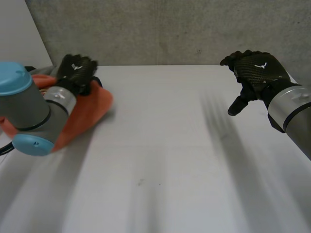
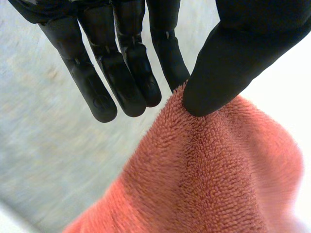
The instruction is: Fold the laundry.
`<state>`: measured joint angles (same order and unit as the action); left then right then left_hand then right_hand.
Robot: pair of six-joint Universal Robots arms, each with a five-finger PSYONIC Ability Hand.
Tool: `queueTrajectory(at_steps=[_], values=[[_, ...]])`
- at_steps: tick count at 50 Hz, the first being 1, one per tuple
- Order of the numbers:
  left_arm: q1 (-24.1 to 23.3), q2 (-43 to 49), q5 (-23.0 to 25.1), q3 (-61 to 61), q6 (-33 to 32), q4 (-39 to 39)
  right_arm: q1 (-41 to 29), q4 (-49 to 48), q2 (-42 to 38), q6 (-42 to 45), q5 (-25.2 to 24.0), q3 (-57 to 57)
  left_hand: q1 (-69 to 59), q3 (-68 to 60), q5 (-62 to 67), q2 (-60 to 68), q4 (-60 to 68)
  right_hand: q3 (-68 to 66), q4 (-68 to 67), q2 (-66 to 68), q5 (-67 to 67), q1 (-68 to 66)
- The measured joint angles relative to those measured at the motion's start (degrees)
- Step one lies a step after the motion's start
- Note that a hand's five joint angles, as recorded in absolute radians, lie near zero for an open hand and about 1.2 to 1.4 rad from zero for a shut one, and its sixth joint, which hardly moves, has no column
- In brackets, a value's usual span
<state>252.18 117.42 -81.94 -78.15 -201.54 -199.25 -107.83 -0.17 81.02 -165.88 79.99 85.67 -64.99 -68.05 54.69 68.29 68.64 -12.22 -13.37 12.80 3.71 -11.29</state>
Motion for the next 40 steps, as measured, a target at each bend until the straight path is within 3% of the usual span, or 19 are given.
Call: queueTrajectory(at_steps=[2, 3, 6, 12, 13, 14, 17, 18, 22, 30, 37, 39, 40], values=[[-1.58, -1.49, 0.09, -0.44, 3.01, 0.95, 0.11, 0.01, 0.08, -0.01, -0.04, -0.13, 0.0, 0.0, 0.0, 0.0, 0.0, 0.0, 0.0, 0.0, 0.0, 0.0], [-4.47, -3.43, 0.26, -1.01, 8.08, 2.35, 0.24, 0.02, 0.18, -0.04, -0.08, -0.43, 0.0, 0.0, 0.0, 0.01, 0.01, 0.0, 0.0, 0.0, 0.0, 0.0], [-9.11, -4.85, 0.38, -1.55, 15.12, 3.87, 0.39, 0.05, 0.31, -0.1, -0.06, -1.0, 0.0, 0.0, 0.0, 0.08, 0.01, 0.0, 0.0, 0.0, 0.0, 0.0], [-19.63, -1.12, 0.43, -0.55, 27.1, 5.31, 0.45, 0.11, 0.42, -0.15, 0.07, -1.83, 1.31, 3.04, -0.71, -3.49, -3.39, 0.0, 0.0, 0.0, 0.0, 0.0], [-21.36, 0.21, 0.48, -0.02, 28.82, 5.39, 0.45, 0.12, 0.41, -0.15, 0.1, -1.89, 17.04, 17.62, -14.28, -19.07, -18.28, 0.0, 0.0, 0.0, 0.0, 0.0], [-22.93, 1.59, 0.5, 0.53, 30.4, 5.45, 0.45, 0.15, 0.39, -0.14, 0.13, -1.92, 20.71, 20.9, -17.62, -21.23, -21.62, 0.0, 0.0, 0.0, -0.01, 0.0], [-25.01, 3.87, 0.5, 1.56, 32.82, 5.4, 0.41, 0.23, 0.32, -0.09, 0.11, -1.89, 47.4, 47.43, -43.92, -47.99, -47.83, 0.0, 0.0, 0.0, 0.0, 0.0], [-25.25, 4.35, 0.45, 1.81, 33.31, 5.34, 0.4, 0.25, 0.3, -0.07, 0.1, -1.87, 49.94, 49.45, -46.75, -50.03, -50.66, 0.0, 0.0, 0.0, 0.0, 0.0], [-23.83, 3.99, 0.11, 1.96, 33.67, 5.26, 0.28, 0.35, 0.13, 0.11, -0.06, -1.77, 52.82, 54.54, -51.79, -55.04, -55.52, 0.0, 0.0, 0.0, 0.03, 0.0], [-13.78, -1.91, -0.21, -1.27, 27.57, 5.99, -0.31, 1.91, -0.27, 3.14, -0.63, -1.69, 52.82, 54.54, -51.79, -55.04, -55.52, -0.01, 0.0, 0.0, 0.0, 0.0], [-5.26, -4.44, -0.29, -6.64, 7.69, 12.85, -2.88, 11.05, -2.47, 12.5, -1.17, -1.03, 52.82, 54.54, -51.79, -55.04, -55.52, 0.0, 0.0, 0.0, 0.0, 0.0], [-4.77, -4.45, -0.29, -6.99, 6.45, 13.39, -3.32, 11.62, -2.82, 12.92, -1.13, -0.96, 52.82, 54.54, -51.79, -55.04, -55.52, 0.0, 0.0, 0.0, 0.0, 0.0], [-2.18, -4.4, -0.3, -8.62, 0.91, 15.69, -5.31, 12.98, -4.29, 13.66, -0.93, -0.66, 52.82, 54.54, -51.79, -55.04, -55.52, 0.0, 0.0, 0.0, 0.0, 0.0]])
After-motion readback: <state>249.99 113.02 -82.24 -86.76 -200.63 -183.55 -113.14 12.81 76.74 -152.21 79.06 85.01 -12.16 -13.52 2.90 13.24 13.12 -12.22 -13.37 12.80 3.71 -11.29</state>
